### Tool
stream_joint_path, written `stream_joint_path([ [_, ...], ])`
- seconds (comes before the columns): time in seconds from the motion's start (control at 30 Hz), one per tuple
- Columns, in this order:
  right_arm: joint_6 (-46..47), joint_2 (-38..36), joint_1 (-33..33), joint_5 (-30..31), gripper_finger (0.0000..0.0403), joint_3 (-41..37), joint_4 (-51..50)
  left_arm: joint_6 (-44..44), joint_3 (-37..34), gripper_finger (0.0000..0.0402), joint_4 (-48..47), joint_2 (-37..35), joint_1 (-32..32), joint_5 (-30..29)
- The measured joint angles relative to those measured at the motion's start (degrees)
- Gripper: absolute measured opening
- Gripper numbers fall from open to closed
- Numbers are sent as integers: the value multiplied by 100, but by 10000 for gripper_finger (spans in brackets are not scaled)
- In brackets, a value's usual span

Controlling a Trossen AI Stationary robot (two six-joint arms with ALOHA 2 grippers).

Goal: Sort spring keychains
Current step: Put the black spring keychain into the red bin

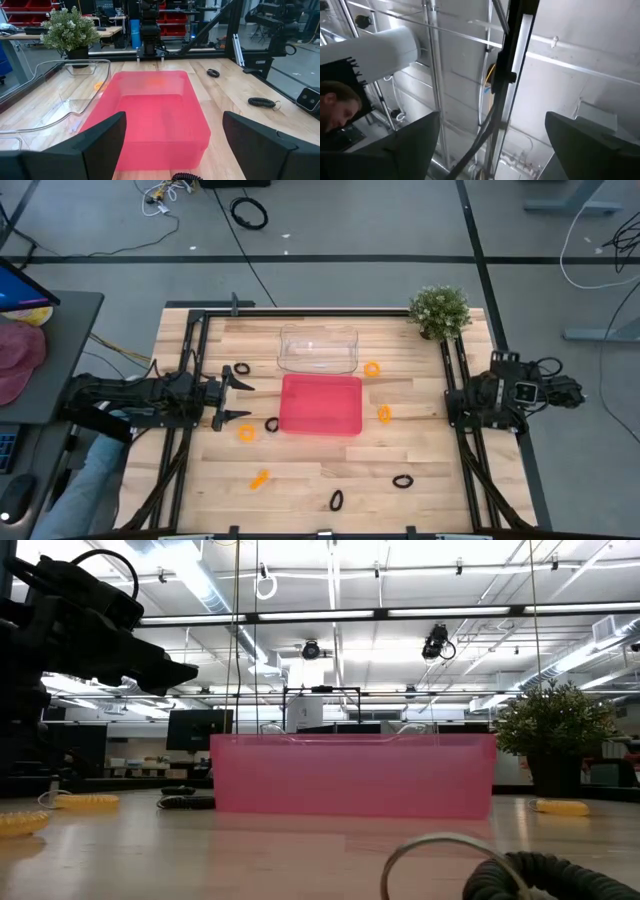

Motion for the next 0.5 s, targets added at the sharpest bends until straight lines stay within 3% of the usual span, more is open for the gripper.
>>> stream_joint_path([
  [0.27, 347, 311, 0, 15, 366, 245, 477, 0, 0, 337, 2, -2, 0, 2],
  [0.5, 741, 1176, 0, 17, 366, 1123, -158, 0, 0, 337, 5, 0, 2, 2],
])
